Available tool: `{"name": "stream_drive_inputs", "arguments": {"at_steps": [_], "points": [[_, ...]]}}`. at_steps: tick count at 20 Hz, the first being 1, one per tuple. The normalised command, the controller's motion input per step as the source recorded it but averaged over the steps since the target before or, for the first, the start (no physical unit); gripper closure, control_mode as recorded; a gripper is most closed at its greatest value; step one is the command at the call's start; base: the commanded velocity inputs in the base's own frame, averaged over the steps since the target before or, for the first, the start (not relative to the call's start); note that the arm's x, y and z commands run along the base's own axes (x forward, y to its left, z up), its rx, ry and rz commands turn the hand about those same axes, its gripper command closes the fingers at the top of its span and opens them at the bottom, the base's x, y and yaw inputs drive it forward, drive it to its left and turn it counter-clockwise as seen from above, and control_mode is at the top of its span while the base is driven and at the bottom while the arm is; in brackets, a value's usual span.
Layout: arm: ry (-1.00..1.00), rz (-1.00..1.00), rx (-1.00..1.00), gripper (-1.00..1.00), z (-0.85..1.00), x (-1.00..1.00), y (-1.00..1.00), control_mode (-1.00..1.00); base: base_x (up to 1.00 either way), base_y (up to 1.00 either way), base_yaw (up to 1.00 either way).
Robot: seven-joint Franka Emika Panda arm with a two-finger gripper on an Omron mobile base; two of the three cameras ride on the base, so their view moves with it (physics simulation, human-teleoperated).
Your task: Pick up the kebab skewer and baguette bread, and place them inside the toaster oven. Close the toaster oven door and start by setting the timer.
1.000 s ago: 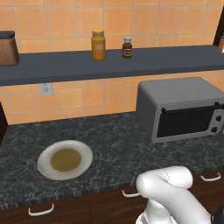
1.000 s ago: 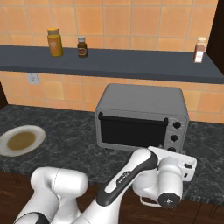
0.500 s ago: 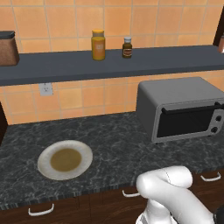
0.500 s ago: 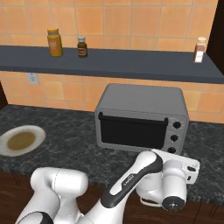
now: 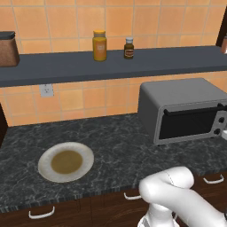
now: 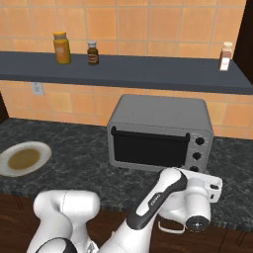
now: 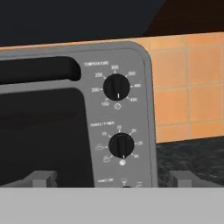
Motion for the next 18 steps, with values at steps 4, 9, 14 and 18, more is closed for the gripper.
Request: {"name": "stream_drive_inputs", "arguments": {"at_steps": [4, 9, 14, 18], "points": [[0.00, 0.04, 0.01, -1.00, 0.00, 0.39, -0.07, -1.00, 0.00, 0.00, 0.00], [0.00, 0.04, 0.01, -1.00, 0.00, 0.17, -0.06, -1.00, 0.00, 0.00, 0.00], [-0.01, 0.03, 0.00, -1.00, -0.06, 0.28, -0.01, -1.00, 0.00, 0.00, 0.00], [0.00, 0.02, 0.00, -1.00, -0.08, 0.27, -0.01, -1.00, 0.00, 0.00, 0.00]]}}
